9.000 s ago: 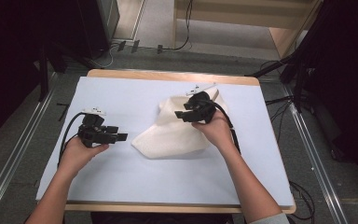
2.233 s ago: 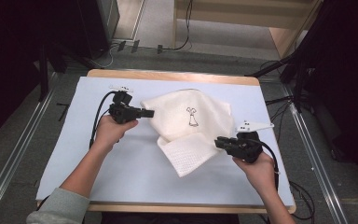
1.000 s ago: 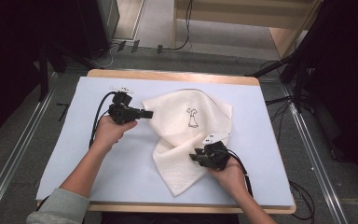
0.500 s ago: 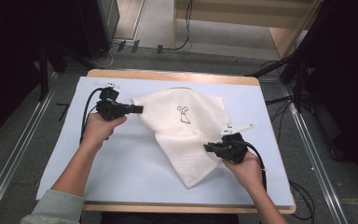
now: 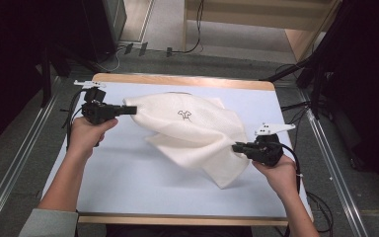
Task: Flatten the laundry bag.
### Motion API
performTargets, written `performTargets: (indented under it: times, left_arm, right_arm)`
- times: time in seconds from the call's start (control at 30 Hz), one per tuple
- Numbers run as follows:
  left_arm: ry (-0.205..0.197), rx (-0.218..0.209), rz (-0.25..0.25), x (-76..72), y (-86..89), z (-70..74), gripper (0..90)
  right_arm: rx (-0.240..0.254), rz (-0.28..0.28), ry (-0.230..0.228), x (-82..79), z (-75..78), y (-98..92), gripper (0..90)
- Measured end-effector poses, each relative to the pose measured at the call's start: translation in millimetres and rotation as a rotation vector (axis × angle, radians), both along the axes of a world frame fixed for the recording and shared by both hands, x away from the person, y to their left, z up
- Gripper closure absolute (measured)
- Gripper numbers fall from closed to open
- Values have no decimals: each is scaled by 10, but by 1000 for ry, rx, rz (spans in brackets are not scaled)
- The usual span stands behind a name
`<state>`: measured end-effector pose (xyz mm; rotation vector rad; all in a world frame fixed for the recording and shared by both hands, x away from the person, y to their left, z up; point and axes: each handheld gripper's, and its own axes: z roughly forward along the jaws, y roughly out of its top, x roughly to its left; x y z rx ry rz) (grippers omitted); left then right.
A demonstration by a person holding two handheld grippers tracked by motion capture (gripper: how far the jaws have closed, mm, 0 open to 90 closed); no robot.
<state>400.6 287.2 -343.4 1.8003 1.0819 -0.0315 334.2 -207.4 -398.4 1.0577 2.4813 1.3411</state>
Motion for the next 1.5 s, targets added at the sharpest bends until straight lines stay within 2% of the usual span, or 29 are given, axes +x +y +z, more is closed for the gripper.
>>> performTargets:
  times: [0.07, 0.13, 0.2, 0.3, 0.33, 0.37, 0.43, 0.5, 0.53, 0.6, 0.67, 0.7, 0.73, 0.83, 0.93, 1.0, 1.1, 1.23, 1.43, 1.47, 1.5]
  left_arm:
    - [3, -8, 4, -4, 38, 13, 857]
    - [-6, 22, 16, 8, 12, -18, 856]
    - [-8, 44, 29, 52, -31, -96, 854]
    - [7, 29, 46, 157, -70, -255, 851]
    - [7, 29, 46, 157, -70, -255, 848]
    - [24, 28, 54, 211, -91, -355, 846]
    - [27, 41, 54, 240, -112, -410, 840]
    - [25, 66, 56, 278, -142, -475, 838]
    - [15, 69, 60, 300, -166, -509, 827]
    - [-3, 78, 66, 300, -185, -515, 809]
    - [-13, 82, 63, 290, -181, -500, 772]
    - [-13, 82, 63, 290, -181, -500, 729]
    - [-14, 76, 61, 279, -171, -488, 710]
    - [-4, 91, 38, 259, -165, -470, 588]
    - [-32, 129, 20, 220, -172, -448, 499]
    - [-46, 130, 20, 197, -160, -429, 451]
    - [-54, 121, 28, 164, -127, -412, 425]
    - [-58, 125, 35, 111, -83, -406, 417]
    - [-60, 122, 68, 31, 41, -387, 413]
    - [-60, 122, 68, 31, 41, -387, 414]
    - [-55, 123, 76, 10, 76, -389, 414]
  right_arm:
    - [3, 4, 1, 21, 7, -41, 888]
    - [5, -1, 7, 55, -10, -49, 888]
    - [-5, -13, 11, 133, -64, -30, 886]
    - [-7, -50, 32, 290, -178, -27, 881]
    - [-12, -58, 39, 331, -216, -32, 880]
    - [-13, -66, 46, 380, -263, -35, 877]
    - [-21, -72, 55, 405, -289, -36, 871]
    - [-44, -87, 69, 483, -370, -27, 853]
    - [-65, -94, 81, 520, -420, -12, 837]
    - [-75, -92, 96, 533, -447, 2, 807]
    - [-86, -95, 91, 512, -427, 8, 723]
    - [-86, -95, 91, 512, -427, 8, 723]
    - [-77, -101, 73, 459, -363, -8, 657]
    - [-51, -123, 56, 381, -245, -45, 616]
    - [-18, -128, 35, 282, -82, -28, 617]
    - [-7, -111, 18, 216, 7, 56, 625]
    - [-5, -45, 12, 137, 35, 290, 622]
    - [4, 50, 32, 62, -99, 633, 620]
    - [-23, 106, 41, 40, -231, 1020, 616]
    - [-23, 106, 41, 40, -231, 1020, 616]
    - [-30, 129, 41, 46, -258, 1147, 614]
